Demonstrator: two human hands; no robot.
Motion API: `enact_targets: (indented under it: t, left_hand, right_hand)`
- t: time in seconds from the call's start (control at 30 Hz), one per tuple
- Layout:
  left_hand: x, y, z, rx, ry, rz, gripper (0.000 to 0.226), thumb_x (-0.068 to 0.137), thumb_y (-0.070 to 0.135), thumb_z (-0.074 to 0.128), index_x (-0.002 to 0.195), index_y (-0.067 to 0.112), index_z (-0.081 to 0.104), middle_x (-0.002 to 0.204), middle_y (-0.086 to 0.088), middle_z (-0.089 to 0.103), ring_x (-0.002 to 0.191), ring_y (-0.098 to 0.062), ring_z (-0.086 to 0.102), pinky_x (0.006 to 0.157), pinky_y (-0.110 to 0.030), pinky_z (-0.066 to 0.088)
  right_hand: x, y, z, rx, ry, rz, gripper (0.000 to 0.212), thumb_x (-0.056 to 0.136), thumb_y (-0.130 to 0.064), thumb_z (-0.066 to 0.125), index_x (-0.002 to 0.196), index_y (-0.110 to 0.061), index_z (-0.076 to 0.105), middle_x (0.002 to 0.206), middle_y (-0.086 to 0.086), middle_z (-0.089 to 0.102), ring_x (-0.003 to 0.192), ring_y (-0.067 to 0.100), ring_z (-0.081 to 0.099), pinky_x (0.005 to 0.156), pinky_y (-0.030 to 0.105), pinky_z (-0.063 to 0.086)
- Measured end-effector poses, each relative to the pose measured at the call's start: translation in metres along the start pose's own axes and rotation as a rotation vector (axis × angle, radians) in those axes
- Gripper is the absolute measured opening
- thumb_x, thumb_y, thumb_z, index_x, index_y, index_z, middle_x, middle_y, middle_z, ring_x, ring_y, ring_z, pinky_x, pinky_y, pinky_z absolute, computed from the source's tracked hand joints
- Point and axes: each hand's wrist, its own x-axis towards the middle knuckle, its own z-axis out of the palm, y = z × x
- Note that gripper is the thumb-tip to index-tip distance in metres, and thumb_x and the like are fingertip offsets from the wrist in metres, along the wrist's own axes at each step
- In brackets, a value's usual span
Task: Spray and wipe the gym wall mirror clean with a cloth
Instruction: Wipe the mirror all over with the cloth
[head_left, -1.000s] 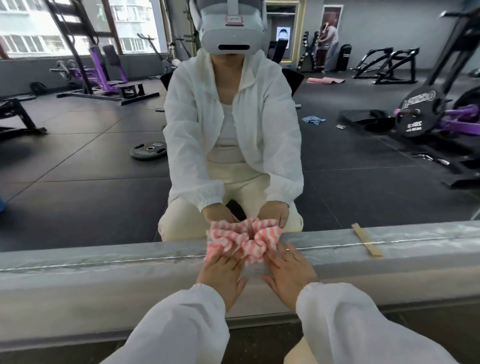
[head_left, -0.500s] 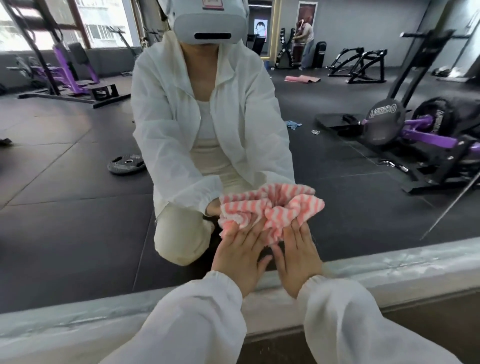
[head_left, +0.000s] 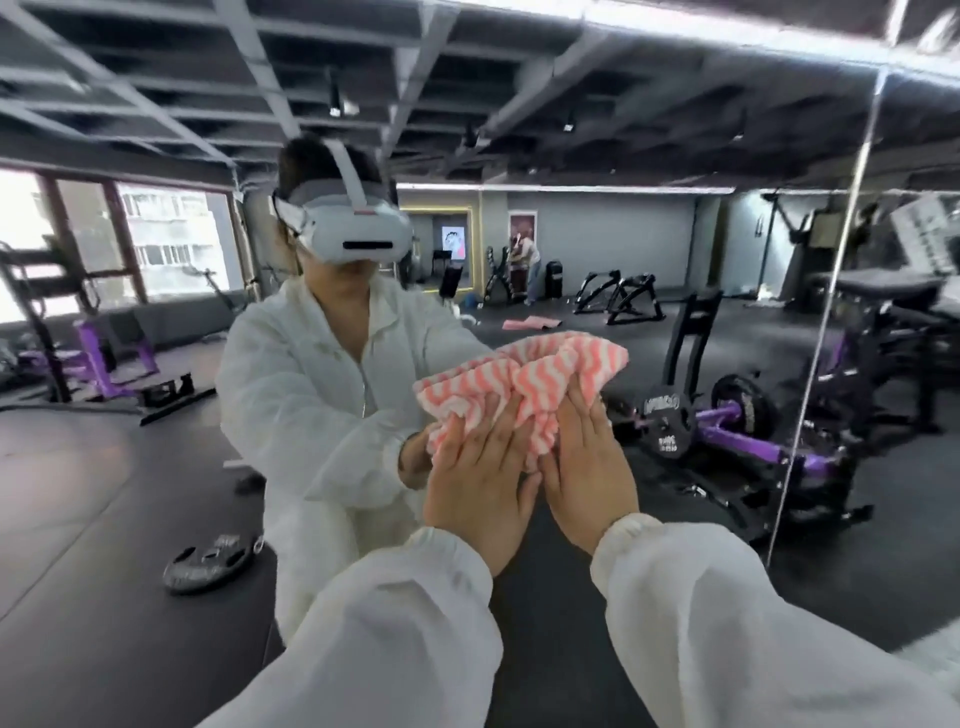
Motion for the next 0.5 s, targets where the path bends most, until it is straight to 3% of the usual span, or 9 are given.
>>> enact_targets:
  t: [0.13,0.23,0.33,0.5]
  left_hand:
    - [0.098,-0.017,-0.062,0.091,0.057,-0.020,0.054,0.095,0.040,0.016,0.138,0.013,0.035,0.144,-0.007,0.043,0.133,-0.027,0.042,0.112,-0.049,0.026]
    - [0.153,-0.026,-0.100,0.182,0.077,-0.032,0.060,0.092,0.042,0.019,0.138,0.015,0.045,0.145,-0.008,0.043,0.135,-0.030,0.039,0.110,-0.049,0.018]
    - [0.191,-0.029,-0.128,0.328,0.063,-0.093,0.070,0.088,0.049,-0.004,0.148,0.027,0.023,0.157,-0.005,0.016,0.144,-0.030,0.015,0.114,-0.049,-0.003]
    - [0.246,-0.017,-0.172,0.407,0.118,-0.243,0.078,0.079,0.053,-0.017,0.150,0.036,0.010,0.160,-0.004,0.003,0.145,-0.032,0.004,0.111,-0.058,-0.006]
  right_hand:
    - [0.093,-0.010,-0.073,-0.034,0.106,-0.067,0.066,0.095,-0.043,0.018,0.149,-0.006,0.024,0.157,0.011,0.018,0.144,0.029,0.019,0.118,0.040,0.020]
    - [0.149,-0.013,-0.120,-0.053,0.174,-0.169,0.060,0.098,-0.032,0.035,0.150,-0.007,0.020,0.159,0.007,0.012,0.145,0.029,0.016,0.118,0.036,0.015]
    - [0.190,-0.007,-0.154,-0.081,0.219,-0.255,0.061,0.099,-0.030,0.044,0.150,-0.010,0.018,0.160,0.003,0.007,0.146,0.025,0.010,0.117,0.033,0.012]
    - [0.254,0.013,-0.203,-0.177,0.300,-0.347,0.055,0.095,-0.028,0.047,0.145,-0.011,0.032,0.158,0.006,0.019,0.145,0.031,0.012,0.118,0.045,0.018]
